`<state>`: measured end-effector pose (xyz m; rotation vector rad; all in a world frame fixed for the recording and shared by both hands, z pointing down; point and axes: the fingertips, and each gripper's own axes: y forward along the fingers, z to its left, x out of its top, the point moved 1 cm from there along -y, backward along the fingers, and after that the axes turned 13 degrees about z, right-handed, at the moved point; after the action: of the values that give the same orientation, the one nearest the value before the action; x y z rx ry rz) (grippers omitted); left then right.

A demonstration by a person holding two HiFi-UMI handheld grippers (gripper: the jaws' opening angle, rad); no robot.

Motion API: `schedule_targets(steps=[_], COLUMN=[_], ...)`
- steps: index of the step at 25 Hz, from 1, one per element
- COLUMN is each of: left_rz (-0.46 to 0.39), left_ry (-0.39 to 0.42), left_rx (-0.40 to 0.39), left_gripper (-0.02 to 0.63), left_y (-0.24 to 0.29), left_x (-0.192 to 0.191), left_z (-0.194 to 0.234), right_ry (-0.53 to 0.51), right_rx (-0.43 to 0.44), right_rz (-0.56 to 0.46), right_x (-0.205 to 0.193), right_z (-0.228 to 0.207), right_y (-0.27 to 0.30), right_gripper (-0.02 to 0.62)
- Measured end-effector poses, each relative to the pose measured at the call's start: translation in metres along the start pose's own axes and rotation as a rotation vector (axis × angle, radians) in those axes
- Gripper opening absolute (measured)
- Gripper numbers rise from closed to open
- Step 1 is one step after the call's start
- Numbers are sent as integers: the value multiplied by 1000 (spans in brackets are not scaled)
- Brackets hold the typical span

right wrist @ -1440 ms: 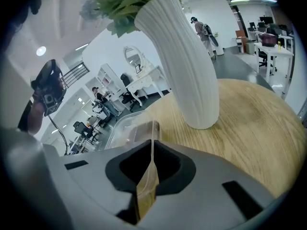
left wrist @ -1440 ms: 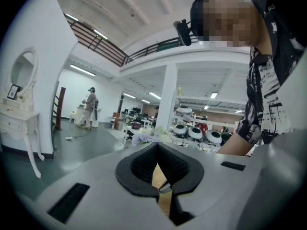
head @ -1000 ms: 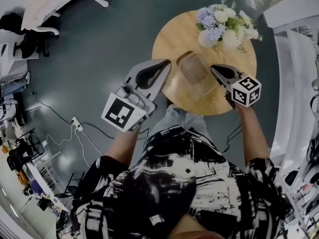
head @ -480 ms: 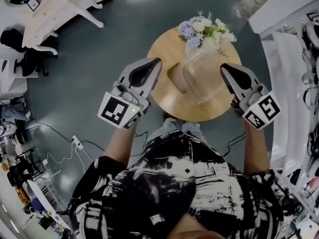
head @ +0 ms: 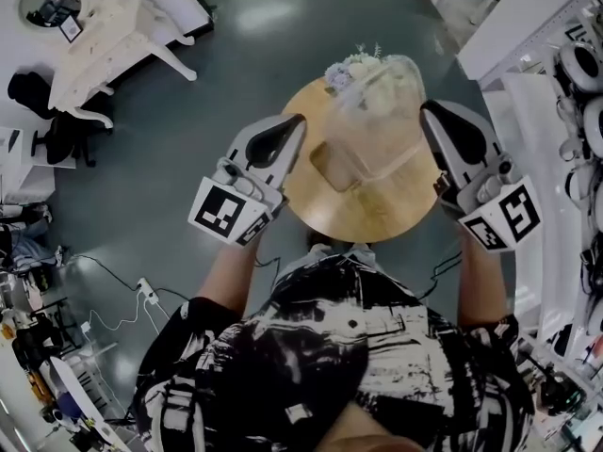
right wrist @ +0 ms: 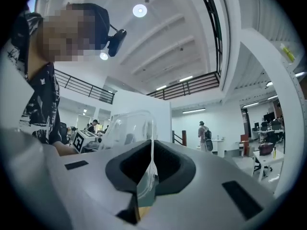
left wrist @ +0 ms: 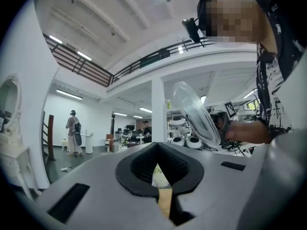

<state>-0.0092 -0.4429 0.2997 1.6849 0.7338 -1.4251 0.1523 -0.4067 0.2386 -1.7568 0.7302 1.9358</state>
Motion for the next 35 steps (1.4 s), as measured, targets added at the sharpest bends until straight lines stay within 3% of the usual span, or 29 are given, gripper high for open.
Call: schedule_targets(steps=[19, 35], left_rz=[-23, -17], left_ry=[19, 10], left_rx=[7, 11], left_gripper=[0, 0], left_y=[-8, -5], left_x=[14, 7], left_z=[-15, -13], right_ry=[-15, -21], right_rx=[-68, -51], right_rz=[-4, 9], right_x=[-5, -11], right_z=[0, -1], right_y=[-18, -11], right_gripper=[15, 15])
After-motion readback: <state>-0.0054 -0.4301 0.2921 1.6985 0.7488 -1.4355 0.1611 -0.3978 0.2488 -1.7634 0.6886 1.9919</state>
